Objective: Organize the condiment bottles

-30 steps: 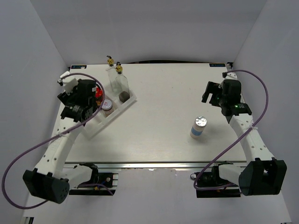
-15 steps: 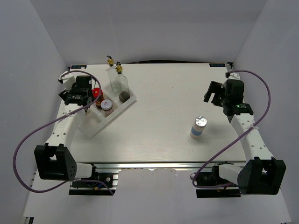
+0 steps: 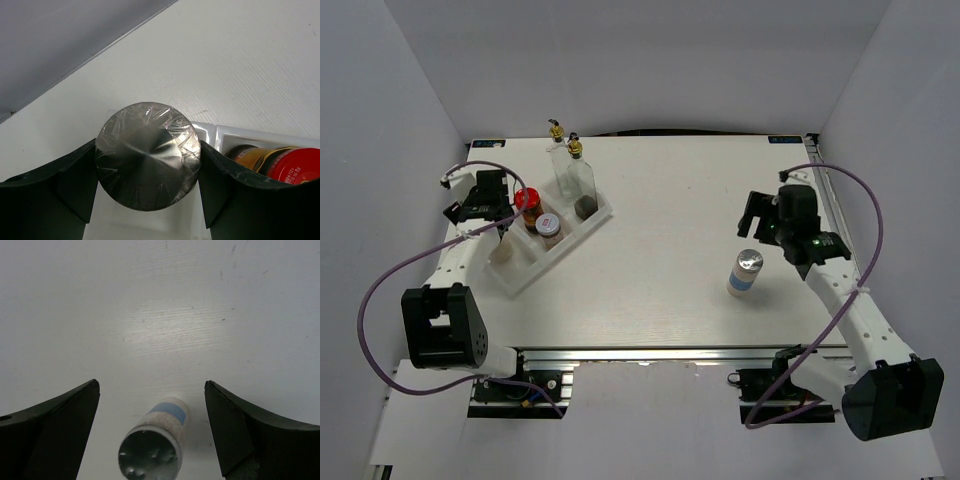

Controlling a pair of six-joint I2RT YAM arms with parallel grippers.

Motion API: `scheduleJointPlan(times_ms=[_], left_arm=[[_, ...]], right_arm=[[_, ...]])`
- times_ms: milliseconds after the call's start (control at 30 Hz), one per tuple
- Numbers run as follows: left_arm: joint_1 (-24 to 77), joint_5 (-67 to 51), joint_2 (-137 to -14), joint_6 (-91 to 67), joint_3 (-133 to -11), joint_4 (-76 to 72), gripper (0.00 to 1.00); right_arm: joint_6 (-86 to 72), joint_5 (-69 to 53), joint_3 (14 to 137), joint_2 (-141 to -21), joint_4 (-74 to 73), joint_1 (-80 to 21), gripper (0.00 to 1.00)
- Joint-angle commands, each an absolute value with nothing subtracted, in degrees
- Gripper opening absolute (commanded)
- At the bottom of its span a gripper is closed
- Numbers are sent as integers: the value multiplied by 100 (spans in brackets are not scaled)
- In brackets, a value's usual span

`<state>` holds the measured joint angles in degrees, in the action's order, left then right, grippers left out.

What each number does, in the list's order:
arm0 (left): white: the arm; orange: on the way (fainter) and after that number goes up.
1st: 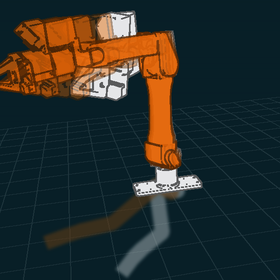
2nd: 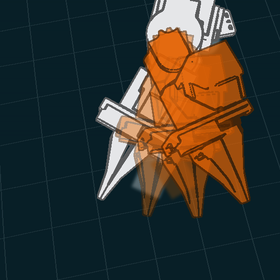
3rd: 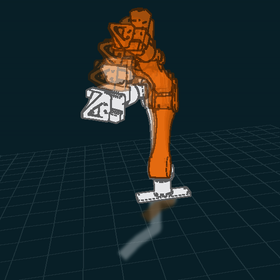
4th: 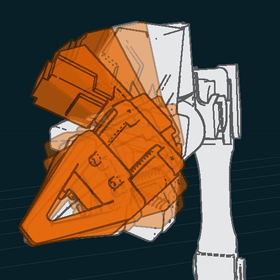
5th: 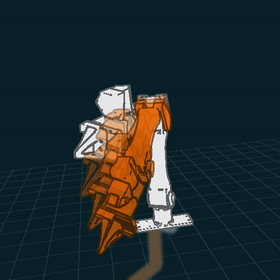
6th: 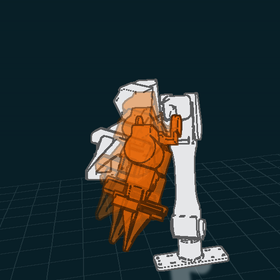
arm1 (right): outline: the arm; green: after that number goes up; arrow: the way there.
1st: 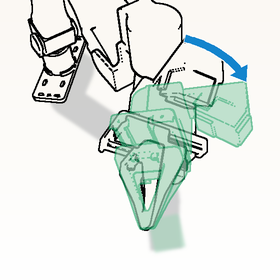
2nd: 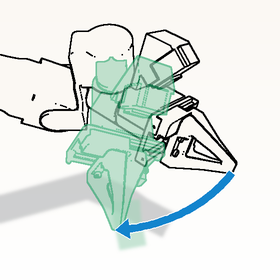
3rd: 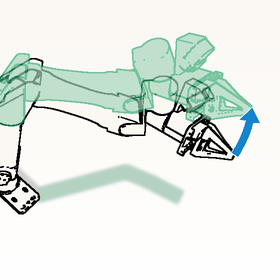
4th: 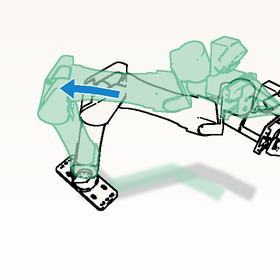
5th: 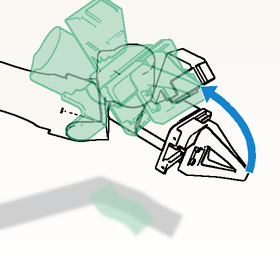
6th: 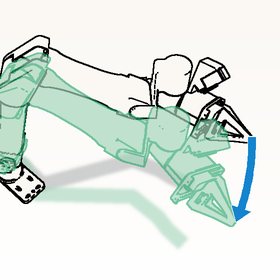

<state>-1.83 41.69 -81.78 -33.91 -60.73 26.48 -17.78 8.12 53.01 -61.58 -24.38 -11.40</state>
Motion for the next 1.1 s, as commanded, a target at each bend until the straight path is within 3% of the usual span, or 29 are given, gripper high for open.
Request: scheduleJointPlan(times_ms=[0,67,100,200,267,300,433,667,767,800,867,1067], left_arm=[[-211,4245,-8095,-3419,-6021,2145,37],[-211,4367,-8112,-3419,-5951,2109,44],[-220,4412,-8138,-3419,-5950,2127,58],[-220,4334,-8191,-3402,-5880,2057,64],[-220,4272,-8226,-3375,-5862,2039,78],[-220,4263,-8227,-3375,-5871,2065,79],[-220,4254,-8174,-3392,-5836,2127,98],[-220,3964,-8016,-3401,-5871,2241,98],[-220,3876,-7911,-3401,-6028,2407,98],[-220,3867,-7858,-3375,-6073,2452,98],[-220,3858,-7621,-3287,-6169,2496,98],[-220,3789,-6418,-3199,-6276,2391,98]], right_arm=[[-2012,1723,5388,-6012,-3206,-1852,89],[-2214,1853,5301,-5959,-3365,-2099,90],[-2267,1907,5282,-5959,-3575,-2292,89],[-2443,2004,5265,-6011,-3901,-2548,89],[-2522,1978,5247,-6038,-4095,-2663,89],[-2575,1995,5238,-6055,-4139,-2750,89],[-2645,2205,5344,-6161,-4403,-2883,90],[-2742,2460,5291,-6363,-4693,-2909,87],[-2699,2418,5300,-6363,-4623,-2909,70],[-2646,2365,5309,-6320,-4493,-2909,55],[-2419,2120,5361,-6258,-4351,-2900,45],[-2084,1777,5502,-6275,-4131,-2909,22]])
